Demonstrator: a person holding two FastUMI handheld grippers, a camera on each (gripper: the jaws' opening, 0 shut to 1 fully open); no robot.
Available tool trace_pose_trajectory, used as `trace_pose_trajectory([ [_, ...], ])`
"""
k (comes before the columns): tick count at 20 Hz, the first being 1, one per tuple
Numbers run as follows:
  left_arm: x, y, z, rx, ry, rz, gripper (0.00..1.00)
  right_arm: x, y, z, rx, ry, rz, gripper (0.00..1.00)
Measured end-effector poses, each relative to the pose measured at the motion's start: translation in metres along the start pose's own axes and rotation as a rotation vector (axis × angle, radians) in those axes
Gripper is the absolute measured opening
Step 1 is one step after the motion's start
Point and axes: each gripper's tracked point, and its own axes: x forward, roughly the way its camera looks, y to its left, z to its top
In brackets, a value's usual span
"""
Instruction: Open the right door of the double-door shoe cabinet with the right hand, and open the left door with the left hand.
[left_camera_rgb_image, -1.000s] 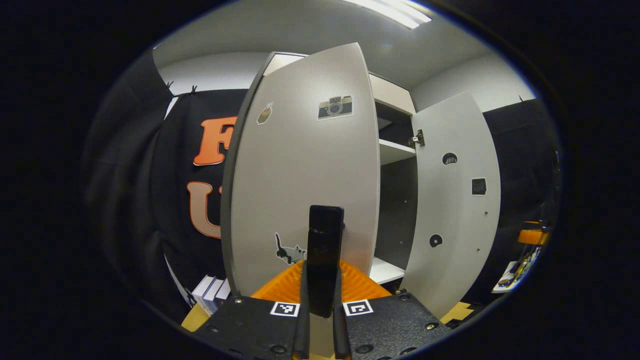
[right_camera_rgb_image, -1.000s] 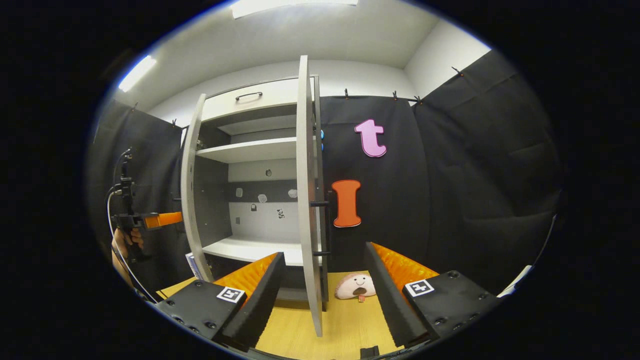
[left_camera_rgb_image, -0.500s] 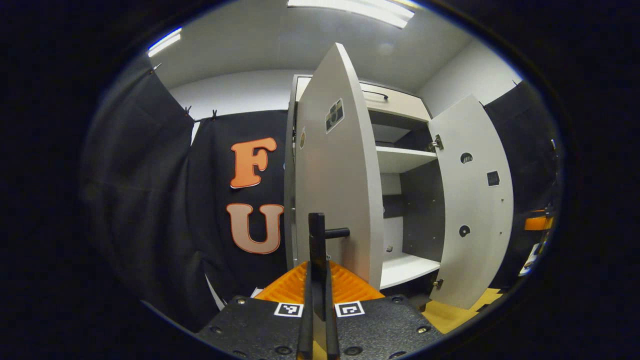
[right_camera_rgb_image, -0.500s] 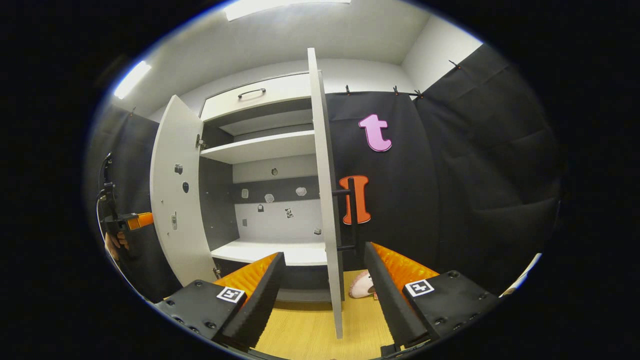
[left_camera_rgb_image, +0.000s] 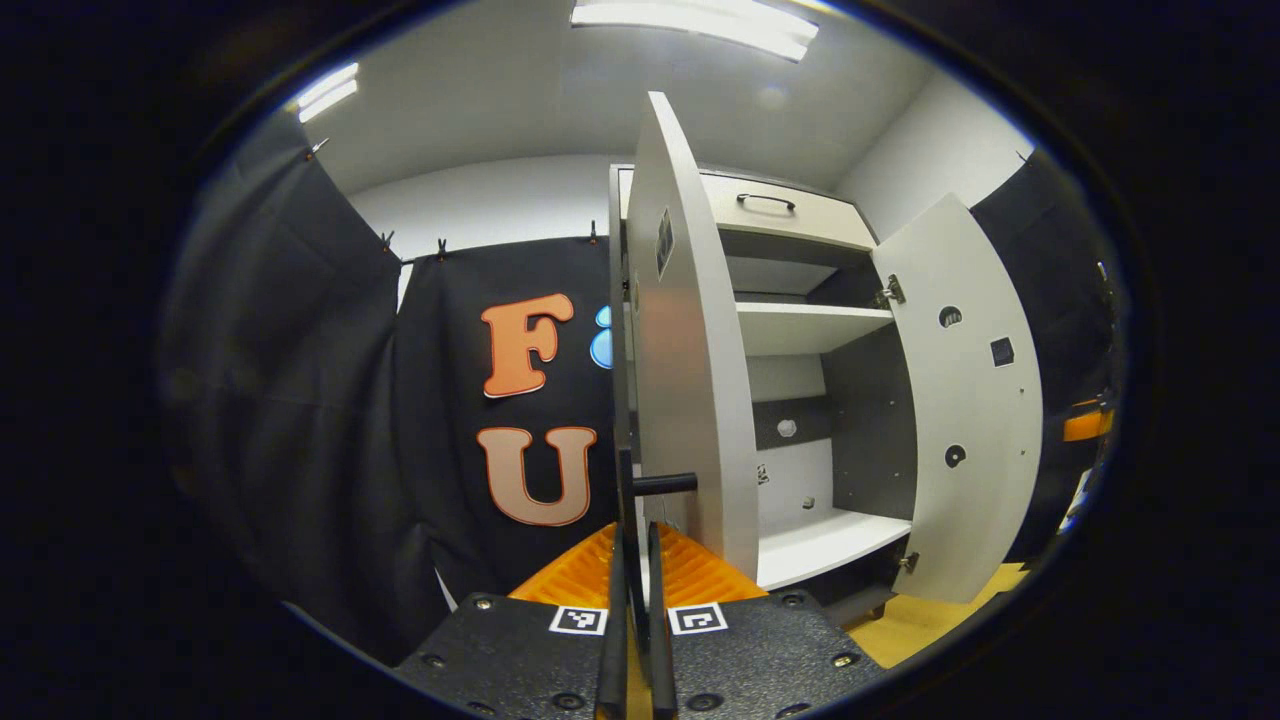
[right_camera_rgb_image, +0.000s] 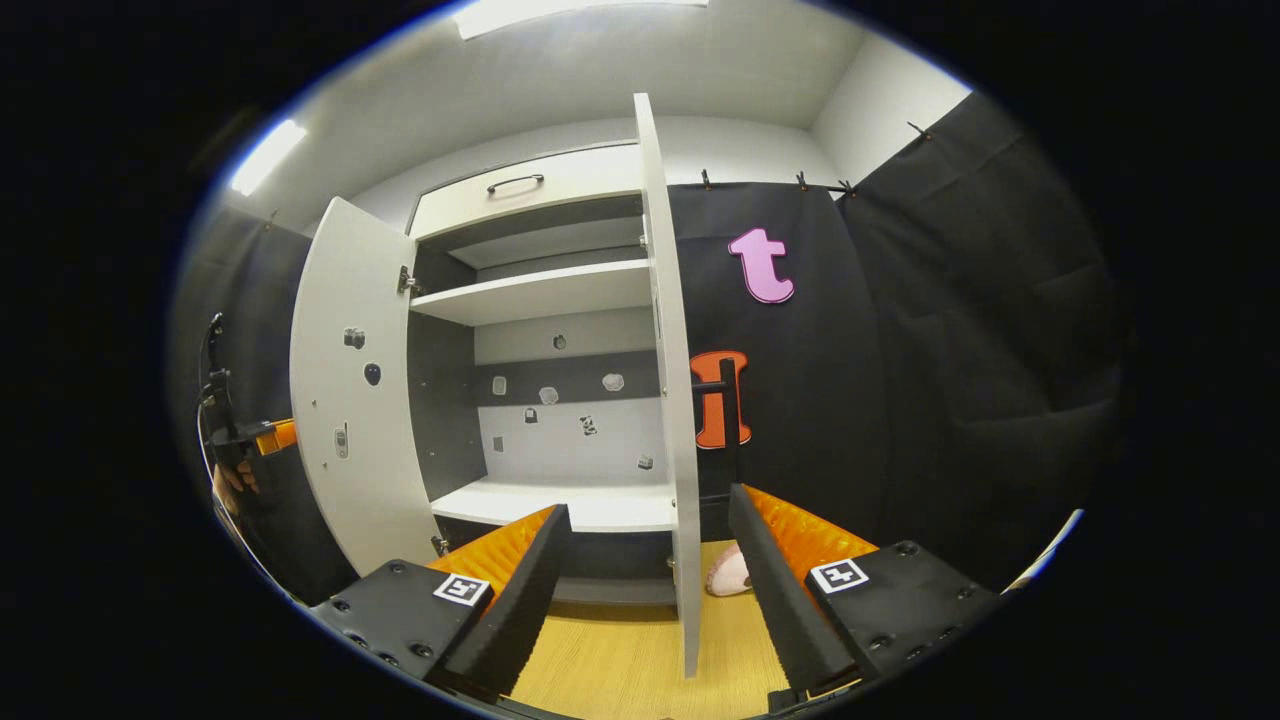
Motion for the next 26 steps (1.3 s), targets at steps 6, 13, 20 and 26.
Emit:
trace_pose_trajectory([
  [6,0.000,0.002,0.007,0.005,-0.028,-0.006,0.10,0.000,0.007,-0.009,0.005,0.018,-0.001,0.94],
  [13,-0.047,-0.024,-0.005,-0.035,0.050,-0.001,0.06,-0.001,0.025,-0.002,-0.020,-0.008,0.048,0.94],
  [20,-0.066,-0.086,-0.001,-0.170,0.030,-0.058,0.03,0.000,0.042,0.006,-0.023,-0.038,0.094,1.00],
  [26,-0.068,-0.117,0.002,-0.172,0.022,-0.051,0.05,-0.009,0.053,0.005,-0.045,-0.023,0.114,1.00],
])
